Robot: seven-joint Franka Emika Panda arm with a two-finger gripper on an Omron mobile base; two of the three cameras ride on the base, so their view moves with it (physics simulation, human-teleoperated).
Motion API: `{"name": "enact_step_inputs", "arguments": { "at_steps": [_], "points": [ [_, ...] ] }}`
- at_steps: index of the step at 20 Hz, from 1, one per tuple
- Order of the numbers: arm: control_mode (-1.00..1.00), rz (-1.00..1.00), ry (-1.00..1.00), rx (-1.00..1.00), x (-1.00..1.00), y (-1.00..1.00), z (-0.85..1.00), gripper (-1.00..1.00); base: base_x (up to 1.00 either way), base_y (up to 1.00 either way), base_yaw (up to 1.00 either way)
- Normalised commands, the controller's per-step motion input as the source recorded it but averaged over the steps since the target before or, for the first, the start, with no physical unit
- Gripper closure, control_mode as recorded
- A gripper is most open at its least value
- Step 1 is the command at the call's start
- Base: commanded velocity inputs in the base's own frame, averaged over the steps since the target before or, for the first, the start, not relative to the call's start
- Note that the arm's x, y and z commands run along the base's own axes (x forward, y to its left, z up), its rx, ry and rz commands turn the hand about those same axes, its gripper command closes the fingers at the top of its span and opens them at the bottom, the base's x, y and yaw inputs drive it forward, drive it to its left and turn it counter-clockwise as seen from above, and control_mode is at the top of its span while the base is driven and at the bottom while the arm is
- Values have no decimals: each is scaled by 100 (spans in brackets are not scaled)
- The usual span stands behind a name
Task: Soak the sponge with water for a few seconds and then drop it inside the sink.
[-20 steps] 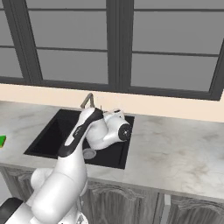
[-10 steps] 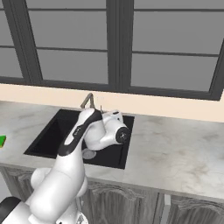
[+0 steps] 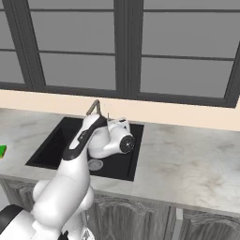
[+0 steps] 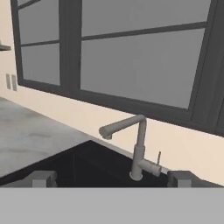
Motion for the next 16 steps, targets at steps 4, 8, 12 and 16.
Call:
{"name": "enact_step_inputs", "arguments": {
  "at_steps": [4, 8, 12, 16],
  "points": [
    [-100, 0, 0, 4, 1, 25, -21, -100, 0, 0, 0],
    [-100, 0, 0, 6, 9, 29, -7, -100, 0, 0, 0],
    [-100, 0, 0, 4, 14, 17, 0, -100, 0, 0, 0],
    [-100, 0, 0, 6, 10, 2, 0, -100, 0, 0, 0]
  ]
}}
